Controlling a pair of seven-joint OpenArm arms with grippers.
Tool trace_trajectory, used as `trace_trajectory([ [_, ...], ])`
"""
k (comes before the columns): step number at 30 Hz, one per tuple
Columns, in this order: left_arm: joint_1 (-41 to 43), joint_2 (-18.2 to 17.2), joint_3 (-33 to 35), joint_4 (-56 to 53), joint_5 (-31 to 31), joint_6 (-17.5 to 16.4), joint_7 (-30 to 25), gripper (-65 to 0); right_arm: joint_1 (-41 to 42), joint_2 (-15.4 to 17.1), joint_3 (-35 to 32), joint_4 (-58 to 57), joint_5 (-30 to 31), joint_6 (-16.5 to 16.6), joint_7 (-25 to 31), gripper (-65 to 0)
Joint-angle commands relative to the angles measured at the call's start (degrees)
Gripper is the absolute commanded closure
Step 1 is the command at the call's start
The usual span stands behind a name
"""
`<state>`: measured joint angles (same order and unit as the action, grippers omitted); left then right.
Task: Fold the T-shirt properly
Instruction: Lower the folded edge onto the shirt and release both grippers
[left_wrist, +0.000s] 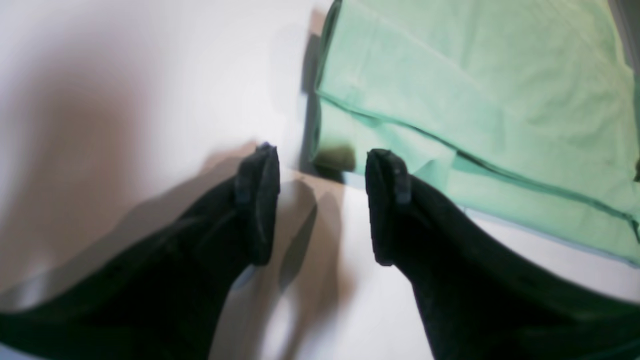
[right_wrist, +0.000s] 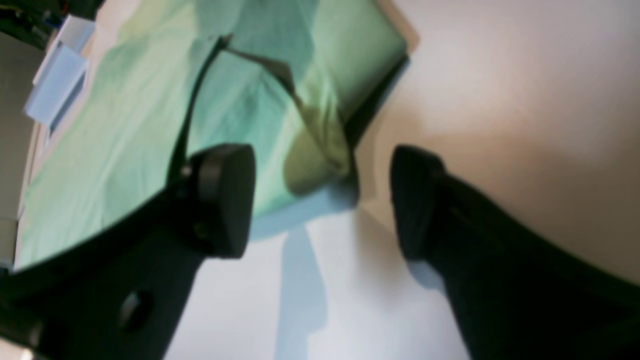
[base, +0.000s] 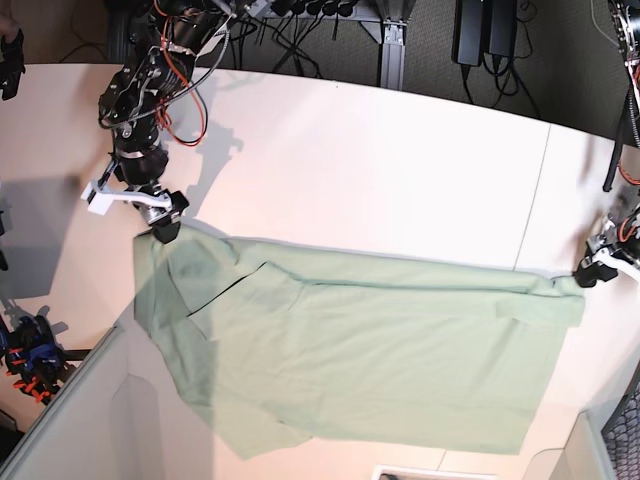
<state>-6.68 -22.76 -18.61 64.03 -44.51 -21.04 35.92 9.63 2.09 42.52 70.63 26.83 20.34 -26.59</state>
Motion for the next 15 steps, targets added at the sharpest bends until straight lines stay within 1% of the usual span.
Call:
trace_trajectory([
  [1,-0.6,-0.7,-0.2,0.7,0.1,1.1,0.3,-31.8,1.6,0.4,0.0,-0.5,0.3,0.4,0.4,-42.4],
  [5,-0.6,0.2,-0.2,0.7,0.5,1.4,0.5,-31.8,4.0,0.4,0.0,-4.0,0.3,0.4,1.5,-42.4],
  [9,-0.5,1.6,-0.2,0.7,2.2,3.9,-0.6,-31.8,6.0,-0.2,0.0,-5.2,-0.9,0.4,1.7,-42.4],
  [12,-1.0,3.0,-0.2,0.7,4.2,4.2,-1.4,-31.8,6.2,-0.2,-0.6,-5.4,-0.9,0.4,1.7,-42.4],
  [14,-1.3,4.1,-0.2,0.7,5.1,5.4,-1.7,-31.8,6.2,-0.2,-0.9,-5.4,-0.9,0.4,1.7,-42.4],
  [15,-1.5,4.6,-0.2,0.7,5.6,5.5,-1.9,-31.8,6.2,-0.2,-1.2,-5.4,-0.9,0.4,1.7,-42.4],
])
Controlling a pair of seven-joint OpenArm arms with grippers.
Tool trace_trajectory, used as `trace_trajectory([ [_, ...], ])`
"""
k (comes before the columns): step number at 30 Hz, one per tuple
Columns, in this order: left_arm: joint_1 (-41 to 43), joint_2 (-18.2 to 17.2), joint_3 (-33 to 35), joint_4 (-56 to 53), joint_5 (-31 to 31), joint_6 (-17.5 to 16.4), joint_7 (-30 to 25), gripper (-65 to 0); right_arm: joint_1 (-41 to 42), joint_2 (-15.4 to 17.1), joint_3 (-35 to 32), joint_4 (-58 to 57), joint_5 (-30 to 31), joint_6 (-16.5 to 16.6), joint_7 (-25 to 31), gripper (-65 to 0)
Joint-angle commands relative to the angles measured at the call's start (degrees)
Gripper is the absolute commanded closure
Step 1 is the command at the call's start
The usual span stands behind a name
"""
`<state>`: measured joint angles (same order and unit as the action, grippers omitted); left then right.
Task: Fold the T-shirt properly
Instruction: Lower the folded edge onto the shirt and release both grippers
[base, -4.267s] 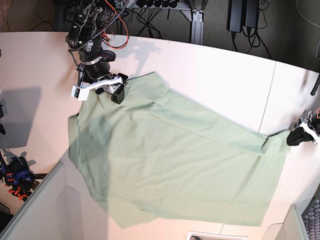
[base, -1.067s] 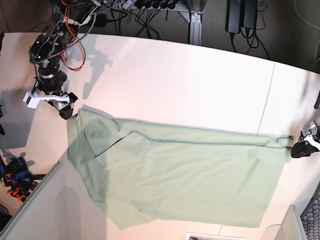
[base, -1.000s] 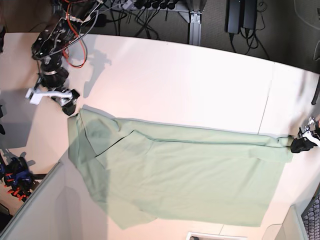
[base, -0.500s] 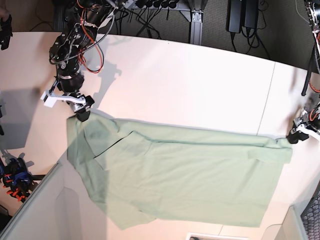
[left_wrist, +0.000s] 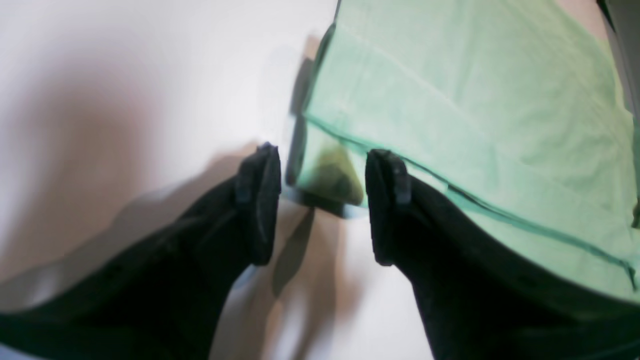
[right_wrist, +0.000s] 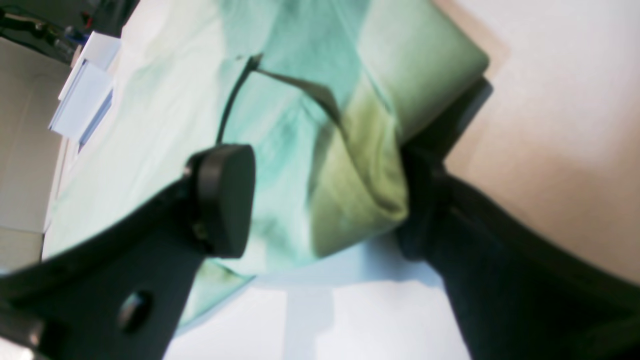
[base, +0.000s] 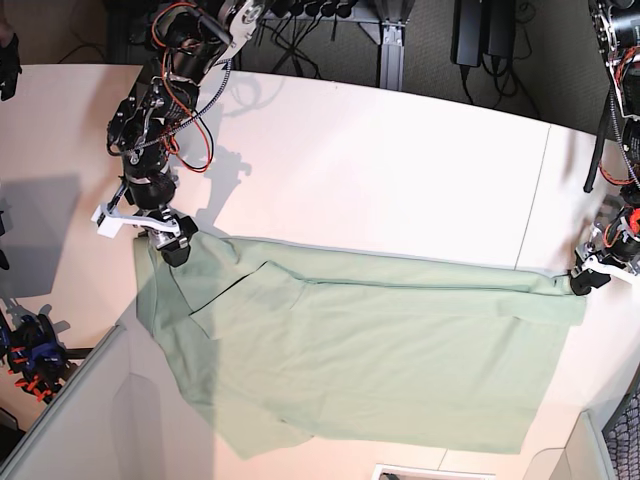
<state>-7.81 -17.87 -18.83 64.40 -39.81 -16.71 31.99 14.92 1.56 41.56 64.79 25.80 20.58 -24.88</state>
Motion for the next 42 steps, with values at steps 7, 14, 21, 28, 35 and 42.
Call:
trace_trajectory([
  [7,-1.8,1.4,1.1,0.3,2.8,1.1,1.0,-31.6,0.9,0.3,-1.0,0.5,0.1,0.2,0.1,-42.1],
  [14,-1.9,1.3,7.0,0.3,8.8,-6.1,-5.5,0.0,1.0,0.3,-2.4,0.5,-1.8,0.2,3.4,0.0],
  [21,-1.8,-1.1,7.5,0.3,8.5,-16.1,-5.6,0.0,0.5,2.1,-3.8,2.0,-2.3,0.2,-0.3,0.0],
  [28,0.9,-7.6,6.0,5.3,-2.7,-23.3,1.7,0.0,-4.5,4.5,-3.8,11.5,3.6,0.3,-9.2,0.0],
  [35,10.9,-12.8,6.0,16.4,-5.4,-23.3,2.6,0.0,-14.3,4.4,-3.8,19.5,8.1,0.3,-11.3,0.0],
  [42,21.1,-13.7,-0.3,21.4,-7.0,-23.3,3.0,0.0,-24.9,4.5,-3.8,28.8,8.1,0.3,-11.8,0.0],
])
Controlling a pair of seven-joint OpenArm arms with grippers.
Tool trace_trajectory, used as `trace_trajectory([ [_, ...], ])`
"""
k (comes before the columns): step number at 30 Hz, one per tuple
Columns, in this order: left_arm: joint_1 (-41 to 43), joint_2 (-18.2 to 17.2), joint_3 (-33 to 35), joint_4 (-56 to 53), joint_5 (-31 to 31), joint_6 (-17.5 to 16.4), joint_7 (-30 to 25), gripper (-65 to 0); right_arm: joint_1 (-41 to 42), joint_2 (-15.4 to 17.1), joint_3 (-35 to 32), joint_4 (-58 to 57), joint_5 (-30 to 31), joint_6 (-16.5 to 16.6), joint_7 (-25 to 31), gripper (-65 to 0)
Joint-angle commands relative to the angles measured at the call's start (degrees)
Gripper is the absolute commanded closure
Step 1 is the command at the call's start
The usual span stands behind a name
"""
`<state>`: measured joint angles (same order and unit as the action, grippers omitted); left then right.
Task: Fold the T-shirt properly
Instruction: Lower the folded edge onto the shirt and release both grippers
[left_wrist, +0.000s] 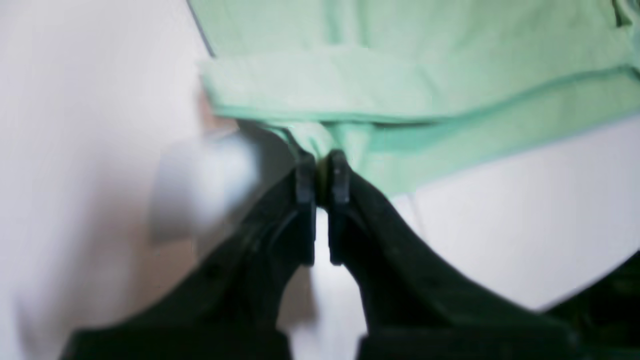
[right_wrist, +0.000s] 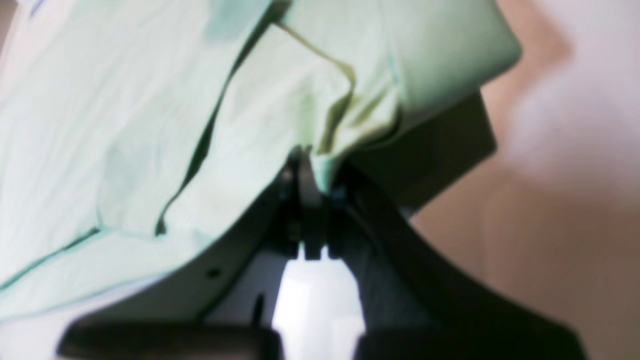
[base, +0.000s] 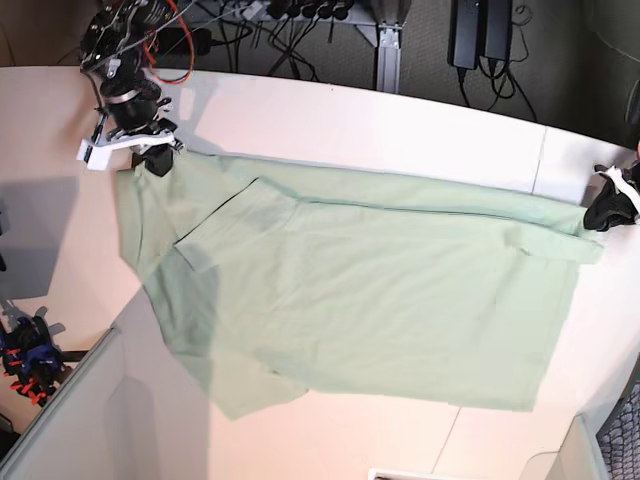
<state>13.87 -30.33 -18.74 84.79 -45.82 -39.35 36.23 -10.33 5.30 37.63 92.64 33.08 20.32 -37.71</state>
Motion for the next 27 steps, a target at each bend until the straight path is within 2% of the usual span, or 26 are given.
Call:
trace_trajectory([
  [1,0.7,-1.3,-1.8,1.3,-1.8,-0.6,-1.2,0.0,-1.2,0.7,0.1,2.1,0.8,0.5,1.0,0.0],
  [4,3.9,-1.3,-3.8,2.1,-3.3,-0.6,-0.3,0.0,-5.1,0.7,0.1,4.5,0.9,0.5,1.0,0.0],
  [12,8.2,-1.3,-3.9,2.8,-4.4,-0.6,-0.3,0.0,-12.0,0.7,0.2,7.7,1.0,0.5,1.0,0.0],
  [27,12.5,-1.2,-5.0,2.9,-5.7,-0.6,0.0,0.0,-17.5,0.7,1.4,7.9,0.9,0.5,1.0,0.0],
])
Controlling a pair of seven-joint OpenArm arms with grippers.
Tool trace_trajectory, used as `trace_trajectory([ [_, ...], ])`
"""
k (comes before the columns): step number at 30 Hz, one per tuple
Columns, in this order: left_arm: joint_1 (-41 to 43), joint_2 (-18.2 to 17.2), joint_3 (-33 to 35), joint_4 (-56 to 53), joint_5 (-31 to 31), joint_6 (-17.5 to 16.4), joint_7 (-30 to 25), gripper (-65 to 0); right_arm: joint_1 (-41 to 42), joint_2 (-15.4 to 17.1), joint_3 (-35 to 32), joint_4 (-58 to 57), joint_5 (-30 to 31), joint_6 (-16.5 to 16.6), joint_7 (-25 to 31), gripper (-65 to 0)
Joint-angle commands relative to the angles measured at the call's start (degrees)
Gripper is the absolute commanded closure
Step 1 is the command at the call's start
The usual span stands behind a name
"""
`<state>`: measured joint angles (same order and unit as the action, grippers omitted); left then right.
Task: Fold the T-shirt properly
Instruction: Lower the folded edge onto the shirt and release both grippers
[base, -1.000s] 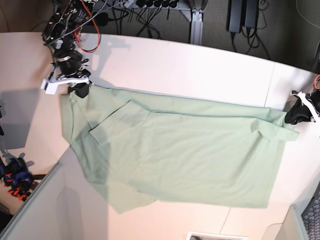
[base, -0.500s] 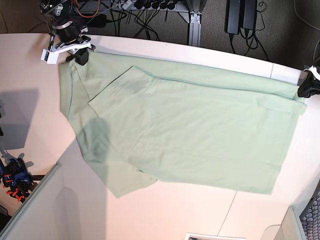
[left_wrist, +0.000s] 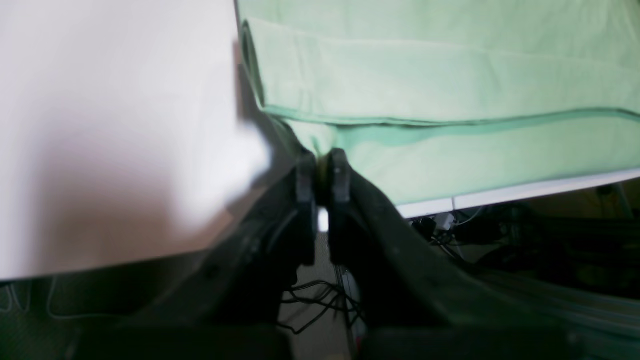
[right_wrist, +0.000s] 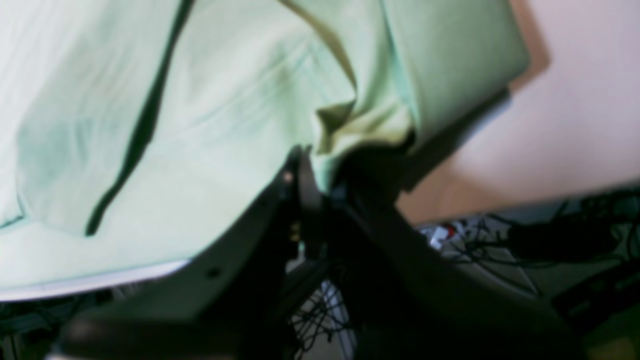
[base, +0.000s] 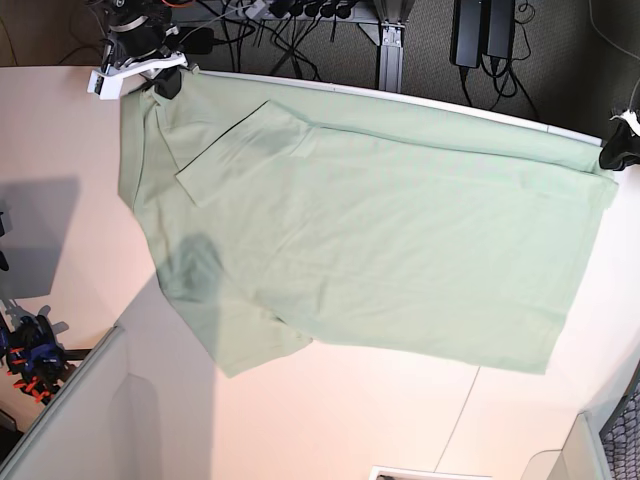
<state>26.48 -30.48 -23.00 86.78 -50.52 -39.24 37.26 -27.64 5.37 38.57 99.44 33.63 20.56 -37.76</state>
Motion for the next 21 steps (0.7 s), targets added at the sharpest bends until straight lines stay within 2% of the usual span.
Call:
trace_trajectory([
  [1,-0.1,-1.1,-0.7,0.9,-1.0,-0.8,-1.0,0.0,-0.5,0.7,0.5,1.1,0.4,0.3,1.1,0.0],
  [5,-0.1,-1.1,-0.7,0.9,-1.2,-0.8,-1.0,0.0,-0.6,0.7,0.5,1.1,-0.7,0.3,1.5,0.0],
  [6,-0.1,-1.1,-0.7,0.9,-1.2,-0.8,-1.1,-3.9,-0.6,0.7,0.5,1.1,-0.7,0.3,1.5,0.0],
  [8,0.0,-1.1,-0.7,0.9,-1.2,-0.8,-1.4,-16.5,-0.6,0.7,0.5,1.1,-0.7,0.2,1.6,0.0],
  [9,0.1,-1.1,-0.7,0.9,-1.2,-0.8,-1.9,-22.1,-0.6,0.7,0.5,1.1,-0.7,0.3,1.7,-6.1],
  [10,0.2,-1.1,-0.7,0.9,-1.2,-0.8,-2.3,-27.0,-0.6,0.7,0.5,1.1,-0.7,0.3,1.7,-14.9],
  [12,0.4,-1.1,-0.8,0.9,-1.2,-0.8,-2.3,-33.1,-0.6,0.7,0.5,1.1,-0.7,0.3,1.7,-29.8],
  [13,0.4,-1.1,-1.2,0.9,-1.6,-0.8,-2.2,-33.3,-0.6,0.7,0.5,1.1,-0.7,0.3,1.7,-34.0],
  [14,0.4,-1.1,-2.0,0.9,-2.4,-0.8,-2.2,-33.3,-0.6,0.7,0.6,1.1,-0.7,0.3,1.7,-35.1],
  [21,-0.3,-1.2,-14.2,3.8,-6.0,-0.8,-2.7,-33.3,-0.6,0.7,6.4,3.6,0.8,0.2,1.7,-35.0],
])
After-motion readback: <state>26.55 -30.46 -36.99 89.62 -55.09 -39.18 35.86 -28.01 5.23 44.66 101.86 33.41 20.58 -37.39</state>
